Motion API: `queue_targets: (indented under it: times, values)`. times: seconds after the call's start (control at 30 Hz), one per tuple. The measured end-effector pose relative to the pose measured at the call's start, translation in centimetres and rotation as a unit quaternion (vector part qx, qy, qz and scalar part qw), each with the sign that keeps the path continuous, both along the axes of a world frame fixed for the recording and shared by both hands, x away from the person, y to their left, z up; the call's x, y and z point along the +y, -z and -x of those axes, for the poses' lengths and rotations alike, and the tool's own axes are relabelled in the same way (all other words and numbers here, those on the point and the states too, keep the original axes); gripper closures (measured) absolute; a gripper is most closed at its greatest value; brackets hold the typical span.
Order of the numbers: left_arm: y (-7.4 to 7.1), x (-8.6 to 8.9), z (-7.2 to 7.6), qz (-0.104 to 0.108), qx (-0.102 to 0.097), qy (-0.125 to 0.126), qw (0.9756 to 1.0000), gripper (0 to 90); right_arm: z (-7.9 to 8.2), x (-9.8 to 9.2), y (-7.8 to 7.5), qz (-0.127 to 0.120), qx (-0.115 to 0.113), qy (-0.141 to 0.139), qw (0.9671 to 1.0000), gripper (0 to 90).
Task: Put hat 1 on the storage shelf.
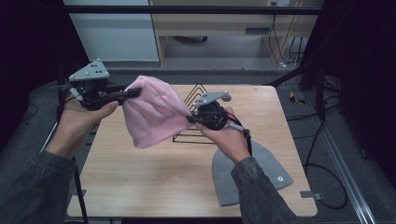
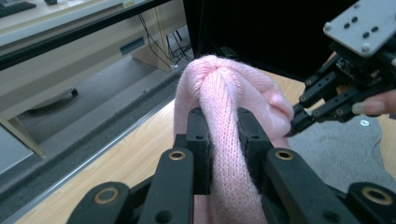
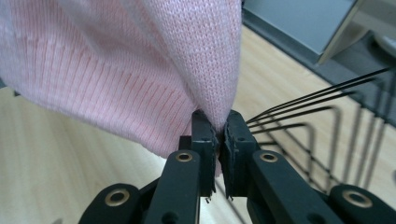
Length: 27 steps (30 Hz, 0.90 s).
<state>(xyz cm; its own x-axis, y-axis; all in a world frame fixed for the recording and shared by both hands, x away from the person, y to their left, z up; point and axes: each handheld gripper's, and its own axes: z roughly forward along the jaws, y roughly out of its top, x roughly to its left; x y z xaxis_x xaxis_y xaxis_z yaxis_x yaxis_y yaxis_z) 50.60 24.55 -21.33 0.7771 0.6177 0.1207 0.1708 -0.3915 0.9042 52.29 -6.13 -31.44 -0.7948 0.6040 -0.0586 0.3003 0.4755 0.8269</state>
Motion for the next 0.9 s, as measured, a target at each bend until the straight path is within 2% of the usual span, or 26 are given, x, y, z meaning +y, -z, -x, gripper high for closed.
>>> queue_targets:
  times: [0.17,0.27,0.37,0.43,0.5,0.63,0.7,0.9]
  values:
    - [-1.1,-0.8,-1.5,0.011,-0.014,-0.01,0.9998,77.4,-1.5,-0.5,-1.7,0.002,-0.015,0.007,0.9999,85.0]
    - [-1.5,-1.6,-2.7,0.017,-0.021,-0.002,0.9996,77.3,-2.6,-0.9,-2.2,0.003,-0.021,0.017,0.9996,84.9]
    - [-1.9,-2.7,-3.8,0.006,-0.037,0.003,0.9993,77.3,-3.4,-1.3,-1.9,-0.002,-0.026,0.028,0.9993,84.8]
    - [-2.1,-3.2,-4.7,0.018,-0.039,-0.001,0.9991,77.3,-3.7,-1.6,-1.9,-0.013,-0.027,0.037,0.9989,84.8]
    - [-2.2,-3.7,-5.3,0.02,-0.042,-0.006,0.9989,77.3,-4.0,-2.0,-1.9,-0.019,-0.029,0.043,0.9985,84.8]
    - [-1.9,-4.8,-6.3,0.007,-0.043,-0.009,0.999,77.2,-4.5,-2.5,-1.7,-0.005,-0.031,0.05,0.9983,84.7]
    - [-1.5,-5.2,-7.0,0.005,-0.045,-0.011,0.9989,77.2,-5.0,-2.7,-1.4,-0.006,-0.027,0.057,0.998,84.6]
    - [-0.3,-6.2,-9.1,0.012,-0.038,-0.006,0.9992,77.2,-5.9,-3.2,-0.7,0.009,-0.026,0.077,0.9967,84.5]
